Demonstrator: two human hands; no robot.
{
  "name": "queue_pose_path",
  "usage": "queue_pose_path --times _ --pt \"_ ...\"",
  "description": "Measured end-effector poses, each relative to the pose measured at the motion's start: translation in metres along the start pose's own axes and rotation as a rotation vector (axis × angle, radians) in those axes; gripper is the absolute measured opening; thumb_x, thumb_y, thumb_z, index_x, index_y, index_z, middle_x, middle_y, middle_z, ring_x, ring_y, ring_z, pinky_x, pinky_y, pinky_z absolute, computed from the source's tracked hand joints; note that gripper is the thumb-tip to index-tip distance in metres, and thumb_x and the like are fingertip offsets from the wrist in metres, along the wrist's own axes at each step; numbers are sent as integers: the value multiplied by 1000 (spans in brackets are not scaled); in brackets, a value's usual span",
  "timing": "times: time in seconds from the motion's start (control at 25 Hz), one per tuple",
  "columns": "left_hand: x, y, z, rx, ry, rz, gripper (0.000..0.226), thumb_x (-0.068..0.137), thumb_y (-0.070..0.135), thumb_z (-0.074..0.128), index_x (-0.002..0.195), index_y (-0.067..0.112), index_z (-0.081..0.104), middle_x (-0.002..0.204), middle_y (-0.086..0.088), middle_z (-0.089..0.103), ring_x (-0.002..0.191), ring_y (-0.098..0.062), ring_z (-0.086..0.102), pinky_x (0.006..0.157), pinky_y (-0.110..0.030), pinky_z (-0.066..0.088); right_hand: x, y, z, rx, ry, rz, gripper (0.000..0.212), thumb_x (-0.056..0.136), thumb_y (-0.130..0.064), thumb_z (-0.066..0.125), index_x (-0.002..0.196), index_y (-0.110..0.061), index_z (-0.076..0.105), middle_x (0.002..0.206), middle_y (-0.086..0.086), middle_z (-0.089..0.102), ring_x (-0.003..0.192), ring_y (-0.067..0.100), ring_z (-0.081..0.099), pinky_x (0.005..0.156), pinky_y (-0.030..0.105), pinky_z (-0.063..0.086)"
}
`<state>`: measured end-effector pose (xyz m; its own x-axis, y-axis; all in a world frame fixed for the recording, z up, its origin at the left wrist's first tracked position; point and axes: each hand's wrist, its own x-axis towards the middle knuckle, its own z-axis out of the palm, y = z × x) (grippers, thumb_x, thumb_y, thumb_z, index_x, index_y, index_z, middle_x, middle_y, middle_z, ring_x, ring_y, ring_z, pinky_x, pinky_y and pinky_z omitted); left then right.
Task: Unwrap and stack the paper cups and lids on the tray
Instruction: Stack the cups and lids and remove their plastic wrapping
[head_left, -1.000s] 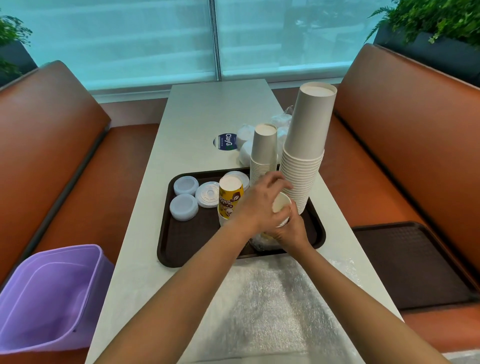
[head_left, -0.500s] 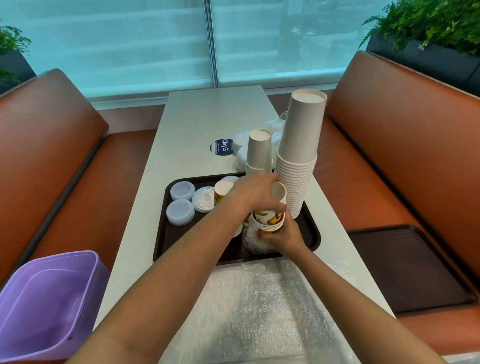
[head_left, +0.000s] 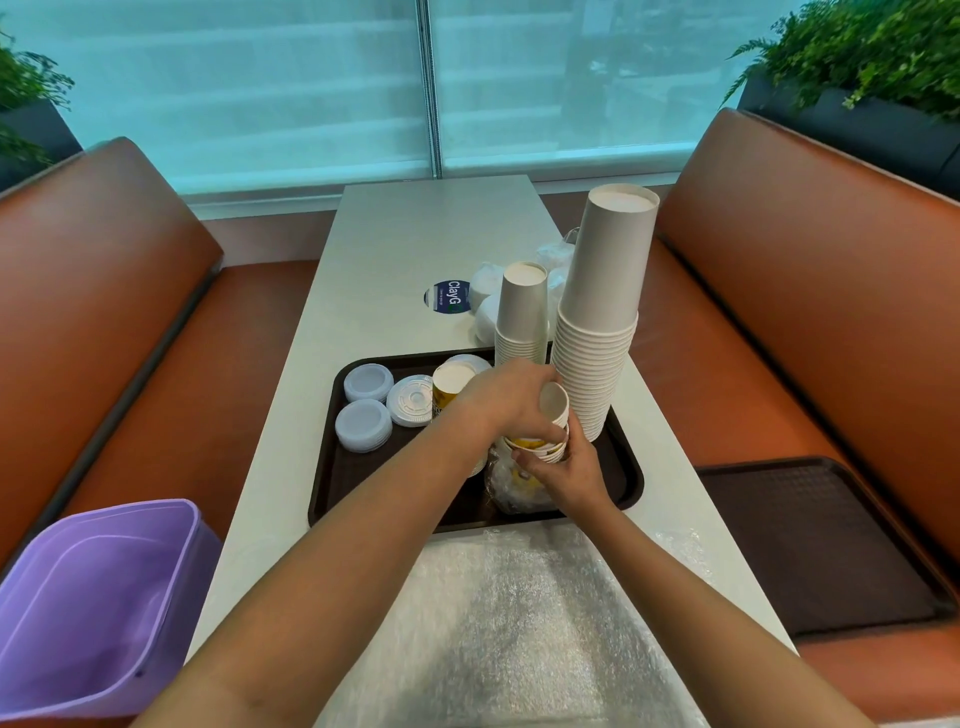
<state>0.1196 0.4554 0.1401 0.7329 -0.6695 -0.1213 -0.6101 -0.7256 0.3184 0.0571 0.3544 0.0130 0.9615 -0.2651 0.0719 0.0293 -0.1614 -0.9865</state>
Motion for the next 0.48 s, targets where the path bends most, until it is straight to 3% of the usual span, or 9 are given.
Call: queue_pose_path --times 0.2,0.32,0.4,0.48 --pt "-8 -5 -41 -149 135 -31 69 71 40 78 129 22 45 128 -4 51 104 -18 51 78 -28 42 0 3 -1 -22 -3 7 67 72 -13 81 122 -35 42 115 -11 60 103 0 59 83 13 48" --pt "-15 -20 -57 -301 307 -180 70 75 41 75 131 18 39 129 -5 49 102 -18 48 76 -27 40 -3 1 0 -48 10 16 77 63 -37 79 129 -31 38 121 -6 55 110 7 54 87 17 47" --pt "-15 -37 -54 -651 513 -354 69 77 42 73 130 13 39 132 -7 49 111 -21 51 80 -28 43 -3 2 1 -72 13 17 88 56 -50 74 133 -25 38 125 -1 53 114 14 51 92 26 48" --pt "-13 -54 -46 -1237 669 -488 74 72 46 75 129 11 44 131 -9 53 110 -22 56 83 -30 47 -4 3 1 -77 12 17 90 53 -55 70 132 -26 38 125 0 53 114 15 51 94 27 47"
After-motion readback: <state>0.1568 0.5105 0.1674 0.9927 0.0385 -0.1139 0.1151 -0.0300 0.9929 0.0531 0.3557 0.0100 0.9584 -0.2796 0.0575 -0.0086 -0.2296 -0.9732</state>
